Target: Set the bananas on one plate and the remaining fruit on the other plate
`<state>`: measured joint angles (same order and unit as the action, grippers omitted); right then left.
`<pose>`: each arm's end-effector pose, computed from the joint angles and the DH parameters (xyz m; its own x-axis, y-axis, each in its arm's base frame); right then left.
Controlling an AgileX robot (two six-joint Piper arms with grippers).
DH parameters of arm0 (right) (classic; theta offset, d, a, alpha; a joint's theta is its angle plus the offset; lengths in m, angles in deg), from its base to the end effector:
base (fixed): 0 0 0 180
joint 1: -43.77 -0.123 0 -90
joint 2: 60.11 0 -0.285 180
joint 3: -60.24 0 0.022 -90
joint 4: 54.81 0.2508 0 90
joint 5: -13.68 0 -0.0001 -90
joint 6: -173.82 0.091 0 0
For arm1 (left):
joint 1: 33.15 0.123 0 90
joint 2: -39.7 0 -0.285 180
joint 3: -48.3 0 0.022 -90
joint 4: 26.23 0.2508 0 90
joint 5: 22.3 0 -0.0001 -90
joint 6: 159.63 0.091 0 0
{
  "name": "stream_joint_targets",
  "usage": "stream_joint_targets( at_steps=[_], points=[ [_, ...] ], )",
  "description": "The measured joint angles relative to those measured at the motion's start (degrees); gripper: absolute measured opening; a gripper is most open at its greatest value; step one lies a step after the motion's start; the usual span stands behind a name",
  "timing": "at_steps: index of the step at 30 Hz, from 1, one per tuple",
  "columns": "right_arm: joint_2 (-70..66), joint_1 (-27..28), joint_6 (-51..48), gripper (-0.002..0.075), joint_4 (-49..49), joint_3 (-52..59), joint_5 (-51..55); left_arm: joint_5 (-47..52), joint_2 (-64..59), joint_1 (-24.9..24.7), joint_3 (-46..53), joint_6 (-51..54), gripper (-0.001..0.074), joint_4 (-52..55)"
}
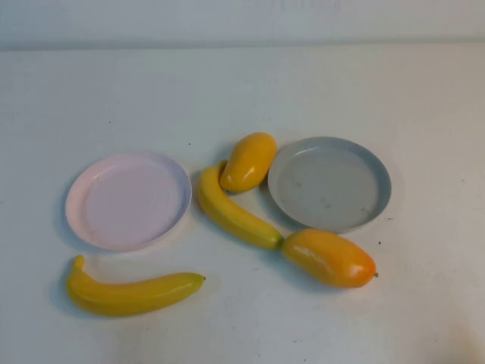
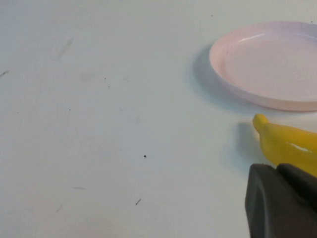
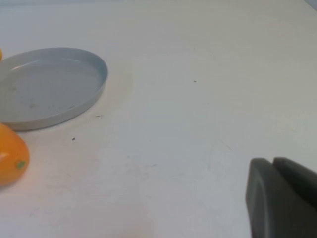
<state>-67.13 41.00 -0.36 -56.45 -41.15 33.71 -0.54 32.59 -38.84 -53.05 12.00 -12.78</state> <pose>0.0531 0.0017 0.1742 -0.2716 0.0616 -0.9604 -0.0187 0.9974 0.0692 0.0529 0.0026 0.1722 -0.2886 0.1013 -0.9521 0.0377 0.9948 0.0944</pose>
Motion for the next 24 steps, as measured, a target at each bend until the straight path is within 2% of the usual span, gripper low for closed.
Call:
stream_joint_targets(
  at_steps=[8,18,24],
  points=[
    [0.00,0.00,0.00,-0.0015,0.00,0.00,0.00,-0.02,0.00,0.00,0.00,0.00,-0.0005,-0.15],
    [0.00,0.00,0.00,-0.0016,0.00,0.00,0.00,-6.43,0.00,0.00,0.00,-0.42,-0.0005,-9.29],
    [0.00,0.00,0.00,-0.0015,0.00,0.00,0.00,-10.95,0.00,0.00,0.00,-6.08,-0.0005,-12.70]
  ],
)
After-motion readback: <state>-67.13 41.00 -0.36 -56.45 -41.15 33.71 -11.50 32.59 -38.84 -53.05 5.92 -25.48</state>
